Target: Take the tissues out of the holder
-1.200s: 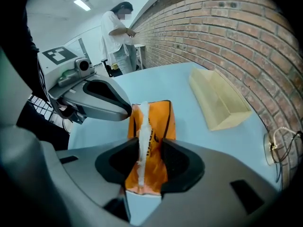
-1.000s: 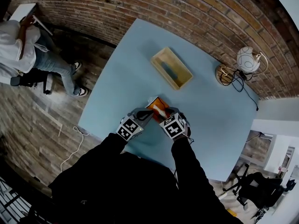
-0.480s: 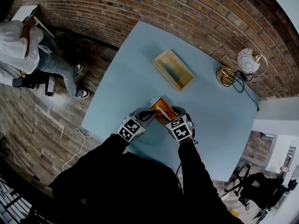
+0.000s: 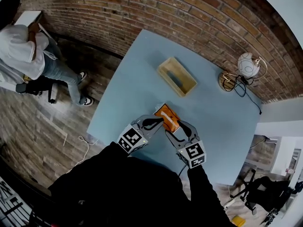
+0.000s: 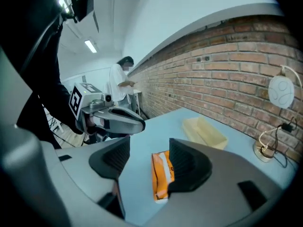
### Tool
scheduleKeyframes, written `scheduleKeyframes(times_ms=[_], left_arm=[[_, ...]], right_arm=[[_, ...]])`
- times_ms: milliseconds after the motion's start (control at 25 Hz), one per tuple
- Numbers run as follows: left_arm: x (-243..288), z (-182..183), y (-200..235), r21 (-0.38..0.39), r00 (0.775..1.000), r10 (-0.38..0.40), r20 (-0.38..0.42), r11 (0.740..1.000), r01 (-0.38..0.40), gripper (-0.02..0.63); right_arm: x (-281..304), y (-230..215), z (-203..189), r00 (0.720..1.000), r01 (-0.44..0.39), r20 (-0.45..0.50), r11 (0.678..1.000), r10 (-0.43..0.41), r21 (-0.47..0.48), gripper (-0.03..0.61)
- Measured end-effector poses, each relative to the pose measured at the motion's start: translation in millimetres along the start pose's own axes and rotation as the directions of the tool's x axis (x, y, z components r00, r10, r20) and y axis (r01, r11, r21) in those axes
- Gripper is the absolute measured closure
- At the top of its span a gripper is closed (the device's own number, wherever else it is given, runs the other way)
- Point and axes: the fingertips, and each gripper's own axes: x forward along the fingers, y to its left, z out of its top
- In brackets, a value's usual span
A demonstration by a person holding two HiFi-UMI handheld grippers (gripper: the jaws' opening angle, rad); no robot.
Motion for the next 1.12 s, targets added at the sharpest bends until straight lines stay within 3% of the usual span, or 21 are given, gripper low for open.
scheduleKeyframes(times_ms=[200, 360, 520, 760, 1120], left_arm=[[-29, 36, -27, -0.004, 0.998, 0.004, 0.057, 1.0, -0.003, 0.604], [-44, 60, -49, 0.0, 0.995, 0.011, 0.098, 1.0, -0.011, 0.604], [-52, 86, -77, 0.026, 0.992, 0.005, 0.127, 1.0, -0.008, 0.604], [-53, 118, -115, 0.053, 0.985, -0.004, 0.173, 0.999, -0.005, 0.604], [-46, 129, -148, 0.087, 0.983, -0.006, 0.184, 0.996, -0.011, 0.604]], right_arm=[[-34, 20, 31, 0.987, -0.005, 0.16, 0.993, -0.014, 0.116, 0.33], [-64, 28, 53, 0.964, -0.002, 0.262, 0.989, -0.038, 0.149, 0.45], [-95, 39, 72, 0.938, -0.011, 0.344, 0.994, -0.028, 0.111, 0.571], [-133, 49, 94, 0.91, -0.052, 0.414, 0.997, 0.027, 0.049, 0.574], [-162, 54, 95, 0.89, -0.061, 0.454, 0.998, 0.045, 0.021, 0.574]])
